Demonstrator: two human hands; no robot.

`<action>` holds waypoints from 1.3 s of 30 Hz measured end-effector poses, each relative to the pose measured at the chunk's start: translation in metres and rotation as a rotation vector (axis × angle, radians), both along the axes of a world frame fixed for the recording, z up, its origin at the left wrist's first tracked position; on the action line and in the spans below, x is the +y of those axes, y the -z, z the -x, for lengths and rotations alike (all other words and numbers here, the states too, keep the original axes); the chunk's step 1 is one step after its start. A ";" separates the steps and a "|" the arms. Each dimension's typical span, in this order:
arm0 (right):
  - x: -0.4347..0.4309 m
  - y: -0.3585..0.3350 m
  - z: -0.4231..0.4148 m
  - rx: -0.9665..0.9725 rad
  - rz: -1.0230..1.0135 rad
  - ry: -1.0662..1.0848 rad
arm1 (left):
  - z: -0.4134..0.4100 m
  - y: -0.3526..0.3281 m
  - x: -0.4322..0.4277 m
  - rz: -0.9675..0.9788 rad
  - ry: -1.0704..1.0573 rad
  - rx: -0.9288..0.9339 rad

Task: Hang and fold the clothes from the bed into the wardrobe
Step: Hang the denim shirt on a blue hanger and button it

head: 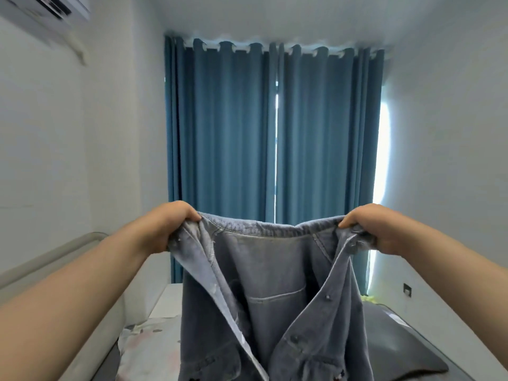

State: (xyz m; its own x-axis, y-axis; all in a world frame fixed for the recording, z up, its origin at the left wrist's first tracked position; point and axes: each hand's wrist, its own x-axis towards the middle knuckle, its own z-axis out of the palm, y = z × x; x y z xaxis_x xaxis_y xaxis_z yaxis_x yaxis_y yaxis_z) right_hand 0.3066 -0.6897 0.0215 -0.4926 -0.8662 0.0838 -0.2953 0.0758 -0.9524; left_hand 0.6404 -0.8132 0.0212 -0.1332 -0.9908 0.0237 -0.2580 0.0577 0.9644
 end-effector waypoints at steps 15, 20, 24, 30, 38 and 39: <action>0.006 0.041 -0.194 -0.858 0.202 -0.726 | -0.009 0.063 0.111 0.249 0.257 0.615; 0.011 0.056 -0.211 -0.847 0.207 -1.009 | -0.028 0.076 0.149 0.386 0.161 0.506; 0.016 0.056 -0.207 -0.733 0.194 -1.097 | -0.026 0.082 0.166 0.485 -0.121 0.442; 0.014 0.063 -0.176 -0.555 0.123 -1.131 | -0.004 0.089 0.191 0.472 -0.249 0.533; 0.022 0.126 -0.130 0.378 0.442 -1.023 | 0.005 0.129 0.241 0.480 -0.771 0.440; 0.027 0.133 -0.130 0.413 0.459 -1.048 | 0.005 0.137 0.252 0.483 -0.824 0.407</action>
